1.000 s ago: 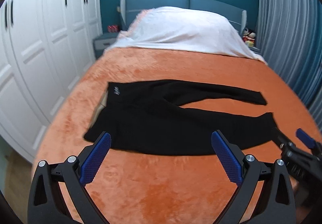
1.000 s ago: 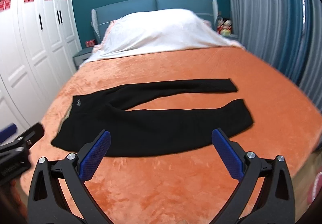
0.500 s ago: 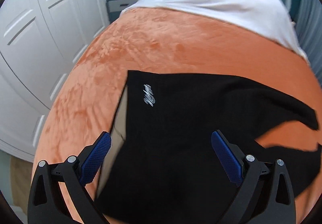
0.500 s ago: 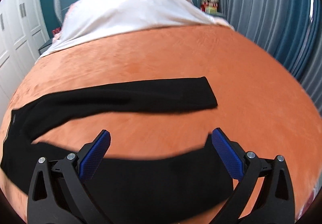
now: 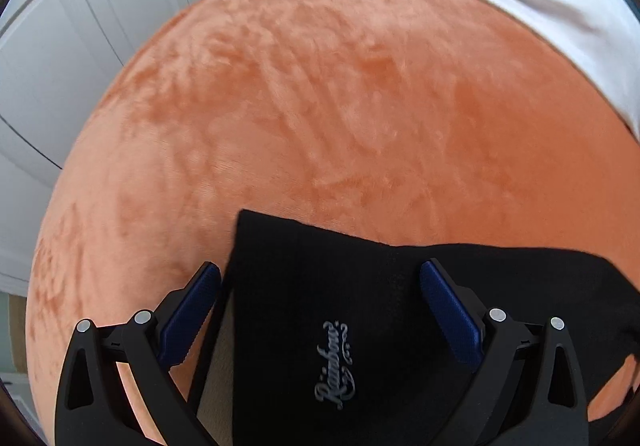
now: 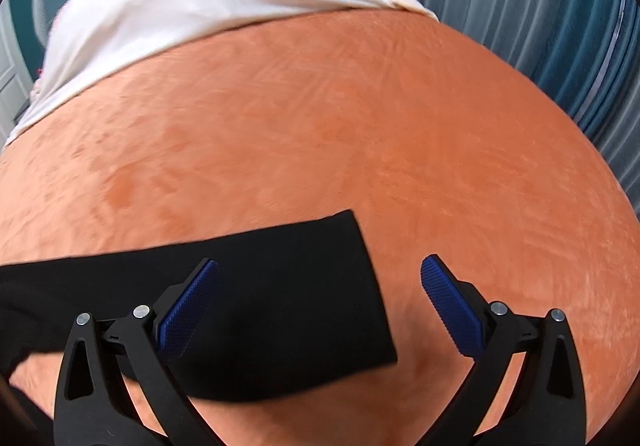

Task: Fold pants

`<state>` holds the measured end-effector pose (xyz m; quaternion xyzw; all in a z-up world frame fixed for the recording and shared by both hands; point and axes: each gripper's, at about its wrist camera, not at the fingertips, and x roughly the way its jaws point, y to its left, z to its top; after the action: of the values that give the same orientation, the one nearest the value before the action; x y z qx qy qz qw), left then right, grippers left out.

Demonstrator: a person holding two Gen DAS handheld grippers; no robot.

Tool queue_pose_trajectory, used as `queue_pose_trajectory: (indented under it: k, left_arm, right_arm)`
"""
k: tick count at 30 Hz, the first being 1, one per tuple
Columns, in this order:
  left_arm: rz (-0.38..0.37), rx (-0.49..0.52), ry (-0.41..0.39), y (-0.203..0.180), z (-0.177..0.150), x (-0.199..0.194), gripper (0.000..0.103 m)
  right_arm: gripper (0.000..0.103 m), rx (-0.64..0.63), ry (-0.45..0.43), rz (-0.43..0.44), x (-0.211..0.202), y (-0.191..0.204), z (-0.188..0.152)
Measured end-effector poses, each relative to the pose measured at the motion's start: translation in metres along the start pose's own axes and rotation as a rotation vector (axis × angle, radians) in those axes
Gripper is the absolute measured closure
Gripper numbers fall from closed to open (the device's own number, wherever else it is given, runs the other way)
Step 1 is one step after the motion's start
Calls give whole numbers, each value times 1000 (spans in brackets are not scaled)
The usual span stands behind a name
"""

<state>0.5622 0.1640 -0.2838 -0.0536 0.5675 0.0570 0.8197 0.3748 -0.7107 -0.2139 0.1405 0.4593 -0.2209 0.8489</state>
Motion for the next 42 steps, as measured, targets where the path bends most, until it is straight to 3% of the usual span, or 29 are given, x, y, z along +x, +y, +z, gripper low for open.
queue_pose_trajectory:
  k: [7, 10, 11, 12, 13, 14, 15, 18, 19, 25, 29, 32, 34, 36, 39, 41, 42]
  left_arm:
    - [18, 59, -29, -3, 10, 17, 5]
    - [18, 80, -15, -6, 17, 18, 7]
    - [11, 78, -12, -6, 18, 17, 11]
    - [6, 79, -13, -7, 19, 16, 19]
    - [13, 82, -19, -8, 20, 14, 38]
    - [20, 78, -19, -8, 21, 13, 47]
    - [7, 63, -11, -6, 20, 10, 72]
    - [-46, 52, -8, -3, 17, -2, 75]
    - [-74, 55, -36, -2, 15, -13, 84]
    - [-336, 91, -257, 20, -22, -117, 85]
    - [-509, 156, -292, 46, -76, -179, 86]
    - [-570, 206, -301, 68, -126, -216, 99]
    - [-595, 215, -288, 88, -164, -233, 103]
    - [-542, 225, -230, 106, -199, -231, 103]
    - [-453, 228, -132, 121, -241, -210, 103]
    - [-404, 234, -56, 123, -265, -190, 103]
    - [-392, 224, -41, 121, -272, -184, 103]
  right_arm:
    - [5, -36, 137, 19, 50, 14, -6]
    - [5, -69, 94, 20, 50, 24, -11]
    - [9, -72, 89, 22, 50, 24, -12]
    - [23, -78, 80, 37, 48, 26, -12]
    - [32, -75, 76, 68, 45, 27, -12]
    - [49, -70, 78, 86, 42, 26, -13]
    - [67, -65, 81, 105, 40, 28, -12]
    - [90, -65, 83, 157, 25, 30, -9]
    - [90, -68, 68, 173, 16, 31, -9]
    - [90, -47, -88, 307, -73, 23, -5]
    - [90, -88, -191, 397, -159, 5, -31]
    - [90, -117, -230, 428, -213, -17, -70]
    - [90, -125, -243, 432, -236, -35, -96]
    - [90, -170, -214, 391, -244, -45, -127]
    - [88, -224, -87, 337, -226, -58, -184]
    - [76, -222, 24, 273, -199, -65, -218]
    - [76, -217, 56, 237, -192, -69, -230]
